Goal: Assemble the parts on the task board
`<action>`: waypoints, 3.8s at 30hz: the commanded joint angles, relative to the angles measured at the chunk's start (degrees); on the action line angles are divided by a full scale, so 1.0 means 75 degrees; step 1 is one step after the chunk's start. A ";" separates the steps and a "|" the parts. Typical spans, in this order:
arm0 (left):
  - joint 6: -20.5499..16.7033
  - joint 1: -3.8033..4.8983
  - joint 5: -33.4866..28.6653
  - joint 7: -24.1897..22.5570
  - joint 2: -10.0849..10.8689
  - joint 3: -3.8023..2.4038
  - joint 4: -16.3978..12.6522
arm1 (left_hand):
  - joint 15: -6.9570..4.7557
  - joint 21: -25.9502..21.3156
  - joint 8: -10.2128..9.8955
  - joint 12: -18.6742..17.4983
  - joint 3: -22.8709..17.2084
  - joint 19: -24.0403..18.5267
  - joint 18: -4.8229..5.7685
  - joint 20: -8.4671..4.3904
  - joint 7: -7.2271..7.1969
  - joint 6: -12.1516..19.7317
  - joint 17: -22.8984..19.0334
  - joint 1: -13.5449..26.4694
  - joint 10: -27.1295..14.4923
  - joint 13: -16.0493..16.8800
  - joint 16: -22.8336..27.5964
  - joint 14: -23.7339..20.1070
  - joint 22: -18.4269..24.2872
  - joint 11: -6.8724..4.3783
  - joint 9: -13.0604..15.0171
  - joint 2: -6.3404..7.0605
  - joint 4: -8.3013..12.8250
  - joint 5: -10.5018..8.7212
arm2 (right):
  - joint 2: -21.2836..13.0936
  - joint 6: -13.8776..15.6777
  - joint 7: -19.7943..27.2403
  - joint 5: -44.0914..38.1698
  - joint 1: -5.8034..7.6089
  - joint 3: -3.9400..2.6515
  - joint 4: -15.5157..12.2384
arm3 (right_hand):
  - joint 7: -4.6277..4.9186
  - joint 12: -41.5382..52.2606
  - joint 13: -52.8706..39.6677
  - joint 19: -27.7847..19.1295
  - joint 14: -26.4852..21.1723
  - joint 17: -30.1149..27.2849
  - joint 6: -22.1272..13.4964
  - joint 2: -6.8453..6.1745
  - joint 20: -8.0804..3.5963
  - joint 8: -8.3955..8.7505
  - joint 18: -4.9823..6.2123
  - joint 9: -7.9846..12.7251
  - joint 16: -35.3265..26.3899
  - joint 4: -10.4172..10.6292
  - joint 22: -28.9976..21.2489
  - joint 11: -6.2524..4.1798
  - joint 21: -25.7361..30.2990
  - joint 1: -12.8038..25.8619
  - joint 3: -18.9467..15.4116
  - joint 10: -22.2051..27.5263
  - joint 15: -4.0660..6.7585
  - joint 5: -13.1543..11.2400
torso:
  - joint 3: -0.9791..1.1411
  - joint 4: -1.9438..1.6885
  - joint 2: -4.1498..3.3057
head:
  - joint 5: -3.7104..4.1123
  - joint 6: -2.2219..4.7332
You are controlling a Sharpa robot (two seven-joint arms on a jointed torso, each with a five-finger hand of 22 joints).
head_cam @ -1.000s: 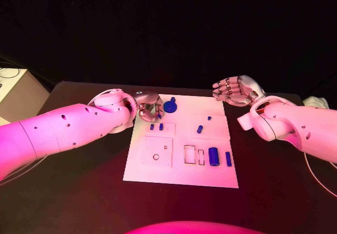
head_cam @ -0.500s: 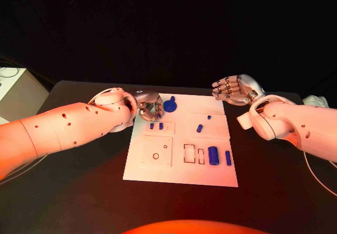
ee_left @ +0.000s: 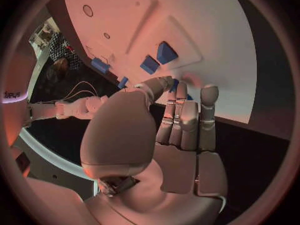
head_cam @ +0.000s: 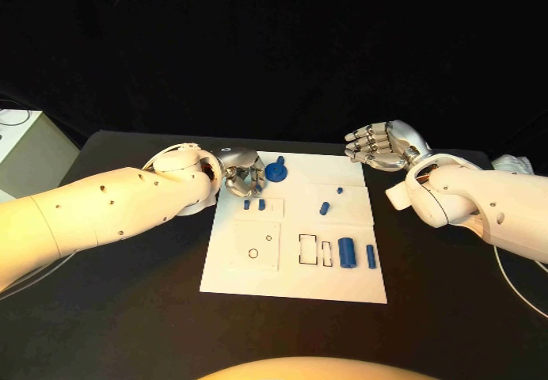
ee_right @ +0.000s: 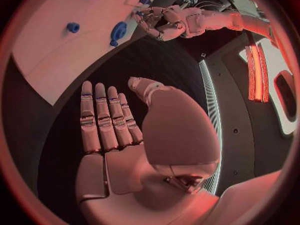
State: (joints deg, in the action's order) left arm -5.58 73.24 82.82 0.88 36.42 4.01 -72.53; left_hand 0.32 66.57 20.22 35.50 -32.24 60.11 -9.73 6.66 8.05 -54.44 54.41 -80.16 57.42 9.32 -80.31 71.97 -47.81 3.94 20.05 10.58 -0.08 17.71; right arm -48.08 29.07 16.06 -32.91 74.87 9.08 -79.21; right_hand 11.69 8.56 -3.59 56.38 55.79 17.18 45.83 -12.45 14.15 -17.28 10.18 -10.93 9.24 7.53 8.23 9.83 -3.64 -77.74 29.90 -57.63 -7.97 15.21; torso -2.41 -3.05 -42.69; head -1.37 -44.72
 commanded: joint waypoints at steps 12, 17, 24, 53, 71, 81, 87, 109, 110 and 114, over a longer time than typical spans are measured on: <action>-0.0012 -0.0057 -0.0029 -0.0039 0.0008 0.0031 -0.0030 | 0.0037 -0.0154 -0.0703 0.0137 0.0021 -0.0085 0.0034 -0.0011 0.0072 0.0874 -0.0118 0.0156 -0.0181 0.0185 -0.0071 -0.0059 0.0137 0.0032 -0.0287 0.0230 -0.0025 -0.0010 | -0.0007 -0.0011 0.0053 -0.0047 -0.0004 -0.0003 0.0002 | 0.0220 -0.0058 0.0000 0.0003 -0.0015 -0.0049 0.0022 0.0012 0.0026 0.0045 0.0043 0.0016 -0.0062 -0.0043 -0.0053 0.0064 0.0008 0.0104 0.0001 -0.0023 -0.0036 0.0039 | 0.0005 0.0005 -0.0005 | 0.0004 -0.0024; -0.0147 -0.0057 -0.0048 -0.0060 0.0025 0.0030 -0.0037 | 0.0024 -0.0164 -0.0812 0.0237 0.0031 -0.0070 0.0035 -0.0021 0.0032 0.1046 -0.0120 0.0151 -0.0187 0.0257 -0.0083 -0.0060 0.0137 0.0009 -0.0334 0.0254 -0.0026 -0.0006 | -0.0019 0.0004 0.0004 -0.0045 -0.0004 -0.0003 0.0010 | 0.0228 -0.0067 0.0000 -0.0001 -0.0018 -0.0061 0.0018 0.0011 0.0029 0.0052 0.0043 0.0019 -0.0073 -0.0041 -0.0067 0.0069 0.0008 0.0114 -0.0005 -0.0024 -0.0039 0.0041 | 0.0002 -0.0002 0.0000 | 0.0000 -0.0024; -0.0203 -0.0057 -0.0056 -0.0037 0.0053 0.0027 -0.0014 | 0.0014 -0.0155 -0.0865 0.0309 0.0048 -0.0043 0.0040 -0.0036 0.0018 0.1137 -0.0086 0.0151 -0.0189 0.0306 -0.0102 -0.0040 0.0114 -0.0003 -0.0356 0.0273 -0.0027 -0.0007 | -0.0024 -0.0016 -0.0058 -0.0073 -0.0004 -0.0002 0.0023 | 0.0238 -0.0105 0.0002 -0.0020 -0.0032 -0.0103 0.0001 0.0000 0.0041 0.0077 0.0042 0.0028 -0.0111 -0.0056 -0.0113 0.0081 0.0009 0.0121 -0.0019 -0.0012 -0.0053 0.0041 | 0.0001 0.0007 -0.0001 | 0.0002 -0.0018; -0.0611 -0.0038 -0.3957 -0.1112 0.1574 -0.0361 -0.0551 | 0.0287 -0.0952 -0.0480 0.0356 -0.0137 -0.1063 -0.0118 0.0143 0.0319 0.0790 -0.3010 -0.0086 -0.1150 0.0329 0.1297 -0.2121 0.0999 0.0371 -0.0240 0.0122 0.0124 0.0025 | -0.0192 -0.1613 -0.1766 -0.6624 -0.0051 -0.0004 -0.0101 | -0.0468 -0.0645 -0.0105 0.2703 0.3912 0.4404 0.1739 -0.0141 -0.1334 0.0602 -0.0248 0.0081 0.5501 -0.1357 0.4747 -0.0797 -0.6295 0.0128 0.0332 -0.2126 0.1238 -0.0261 | 0.0002 0.0021 -0.0009 | 0.0644 0.0332; -0.0007 -0.0048 -0.9160 -0.3134 0.2479 -0.0391 -0.1414 | 0.0386 -0.1433 -0.0396 0.0335 0.0162 -0.1278 -0.0121 0.0247 0.0395 0.0975 -0.3375 0.0189 -0.1273 0.0192 0.1926 -0.2321 0.1312 0.0453 -0.0275 0.0016 -0.0030 0.0008 | -0.0046 -0.1137 -0.2886 -0.8378 -0.0211 -0.0004 -0.0530 | -0.0412 -0.0661 -0.0050 0.3254 0.4030 0.6029 0.1707 -0.0408 -0.1240 0.0680 -0.0541 -0.0089 0.7455 -0.1077 0.6672 -0.0692 -0.7993 0.0406 0.0499 -0.1638 0.1141 -0.0410 | -0.0025 -0.0019 0.0007 | 0.0773 0.0300; 0.0040 -0.0048 -0.9290 -0.3143 0.2588 -0.0390 -0.1490 | 0.0387 -0.1445 -0.0394 0.0333 0.0167 -0.1277 -0.0122 0.0248 0.0396 0.0978 -0.3379 0.0189 -0.1276 0.0189 0.1934 -0.2325 0.1320 0.0454 -0.0275 0.0014 -0.0031 0.0008 | 0.0137 -0.1106 -0.3181 -0.8576 -0.0252 -0.0001 -0.0477 | -0.0400 -0.0658 -0.0050 0.3253 0.4021 0.6066 0.1711 -0.0384 -0.1228 0.0683 -0.0542 -0.0108 0.7522 -0.1025 0.6699 -0.0679 -0.8017 0.0434 0.0518 -0.1604 0.1127 -0.0407 | -0.0006 -0.0005 -0.0004 | 0.0740 0.0310; 0.0054 -0.0048 -0.9331 -0.3107 0.2614 -0.0389 -0.1516 | 0.0391 -0.1482 -0.0391 0.0327 0.0192 -0.1267 -0.0122 0.0250 0.0401 0.0993 -0.3390 0.0198 -0.1289 0.0179 0.1952 -0.2327 0.1349 0.0460 -0.0278 0.0009 -0.0042 0.0004 | 0.0236 -0.1207 -0.3277 -0.8653 -0.0284 0.0003 -0.0386 | -0.0389 -0.0662 -0.0047 0.3230 0.4007 0.6089 0.1755 -0.0336 -0.1219 0.0663 -0.0532 -0.0135 0.7569 -0.0982 0.6673 -0.0669 -0.7993 0.0440 0.0551 -0.1562 0.1117 -0.0405 | 0.0004 -0.0006 -0.0014 | 0.0742 0.0308; 0.0033 -0.0046 -0.9435 -0.3033 0.2671 -0.0389 -0.1556 | 0.0394 -0.1566 -0.0372 0.0319 0.0216 -0.1225 -0.0125 0.0253 0.0406 0.1012 -0.3410 0.0174 -0.1309 0.0155 0.1983 -0.2322 0.1419 0.0464 -0.0281 -0.0053 -0.0057 0.0008 | 0.0479 -0.1160 -0.3289 -0.8591 -0.0391 0.0010 -0.0202 | -0.0675 -0.0534 -0.0177 0.3411 0.4021 0.6476 0.2309 -0.0021 -0.1316 0.0258 -0.0667 -0.0505 0.8123 -0.0768 0.7572 -0.0905 -0.8732 0.0427 0.0881 -0.2133 0.1274 -0.0889 | 0.0007 0.0012 -0.0003 | 0.0757 0.0217; 0.0033 -0.0046 -0.9435 -0.3031 0.2672 -0.0389 -0.1554 | 0.0392 -0.1571 -0.0368 0.0320 0.0216 -0.1219 -0.0125 0.0252 0.0406 0.1012 -0.3411 0.0163 -0.1308 0.0153 0.1986 -0.2321 0.1424 0.0463 -0.0281 -0.0057 -0.0051 0.0009 | 0.0479 -0.1150 -0.3296 -0.8585 -0.0393 0.0010 -0.0208 | -0.0689 -0.0530 -0.0184 0.3414 0.4021 0.6489 0.2330 -0.0012 -0.1320 0.0236 -0.0672 -0.0525 0.8140 -0.0767 0.7602 -0.0918 -0.8755 0.0425 0.0884 -0.2163 0.1283 -0.0892 | 0.0007 0.0011 -0.0003 | 0.0758 0.0218; 0.0036 -0.0046 -0.9436 -0.3022 0.2672 -0.0389 -0.1549 | 0.0392 -0.1571 -0.0368 0.0320 0.0216 -0.1219 -0.0125 0.0252 0.0406 0.1012 -0.3411 0.0163 -0.1308 0.0153 0.1986 -0.2321 0.1424 0.0463 -0.0281 -0.0057 -0.0051 0.0009 | 0.0477 -0.1126 -0.3335 -0.8568 -0.0400 0.0010 -0.0222 | -0.0773 -0.0509 -0.0229 0.3413 0.4019 0.6512 0.2451 0.0044 -0.1361 0.0096 -0.0684 -0.0658 0.8196 -0.0796 0.7705 -0.0990 -0.8830 0.0386 0.0883 -0.2336 0.1340 -0.0886 | 0.0003 -0.0001 -0.0002 | 0.0768 0.0209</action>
State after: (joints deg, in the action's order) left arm -6.16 72.87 12.52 -21.28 56.47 1.14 -84.07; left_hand 3.29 55.14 17.26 38.11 -30.97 50.87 -9.72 8.30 11.15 -47.12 28.88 -79.04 47.92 10.56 -65.60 54.88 -37.17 7.17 18.00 10.52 -0.56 17.72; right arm -44.61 20.95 -8.86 -97.16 72.16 9.00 -80.64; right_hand 5.81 4.56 -5.17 81.88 84.03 66.04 63.79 -12.82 4.21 -16.26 5.71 -15.59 70.49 1.59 66.03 2.54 -69.73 -74.61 36.31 -74.73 1.66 8.72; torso -2.37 -3.00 -42.72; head 4.32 -43.12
